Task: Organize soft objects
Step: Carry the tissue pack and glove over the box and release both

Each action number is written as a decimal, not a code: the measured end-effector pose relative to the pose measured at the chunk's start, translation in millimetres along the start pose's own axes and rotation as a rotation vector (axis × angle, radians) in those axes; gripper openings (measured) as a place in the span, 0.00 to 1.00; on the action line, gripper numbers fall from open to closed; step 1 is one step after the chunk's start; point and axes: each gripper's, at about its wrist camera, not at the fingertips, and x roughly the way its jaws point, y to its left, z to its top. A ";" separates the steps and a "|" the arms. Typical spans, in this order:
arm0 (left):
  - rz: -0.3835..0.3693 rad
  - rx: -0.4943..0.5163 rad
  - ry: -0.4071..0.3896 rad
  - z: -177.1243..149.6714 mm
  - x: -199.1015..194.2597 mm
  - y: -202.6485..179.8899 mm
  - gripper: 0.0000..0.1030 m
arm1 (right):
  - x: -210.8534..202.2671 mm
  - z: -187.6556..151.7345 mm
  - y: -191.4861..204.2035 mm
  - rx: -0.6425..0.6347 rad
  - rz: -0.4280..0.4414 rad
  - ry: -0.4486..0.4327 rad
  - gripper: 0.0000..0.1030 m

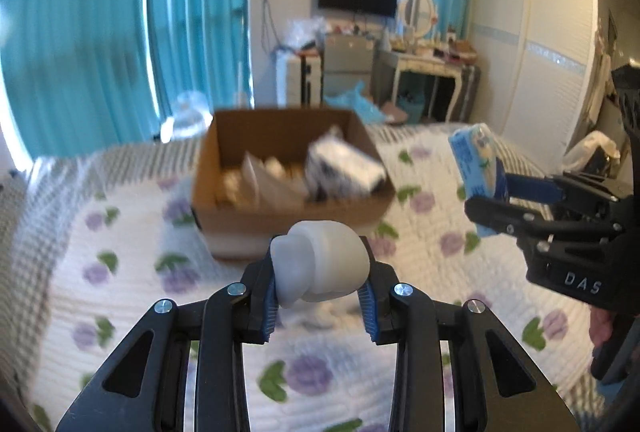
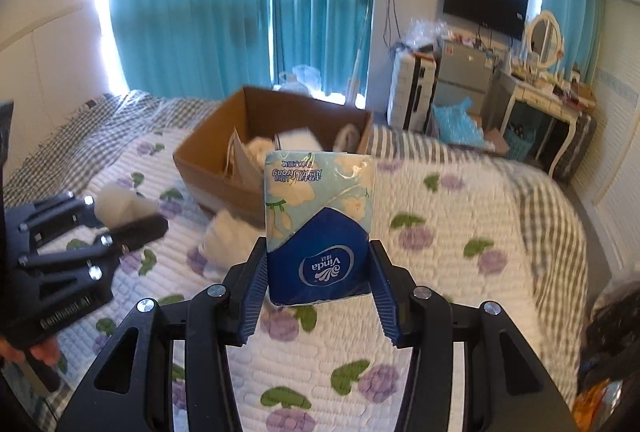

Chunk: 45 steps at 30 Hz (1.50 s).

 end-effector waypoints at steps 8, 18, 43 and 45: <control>0.024 0.026 -0.045 55.8 21.3 19.3 0.32 | 3.6 64.5 1.3 -0.045 0.015 -0.060 0.46; 0.035 0.037 -0.004 92.0 109.3 40.4 0.32 | 73.7 129.4 -4.0 -0.083 0.031 -0.058 0.46; 0.121 0.043 -0.051 97.2 89.1 67.8 0.63 | 135.9 163.5 -16.8 -0.008 0.052 -0.080 0.84; 0.125 0.051 -0.078 99.8 62.8 63.3 0.67 | 108.2 163.7 -18.3 -0.004 0.041 -0.102 0.89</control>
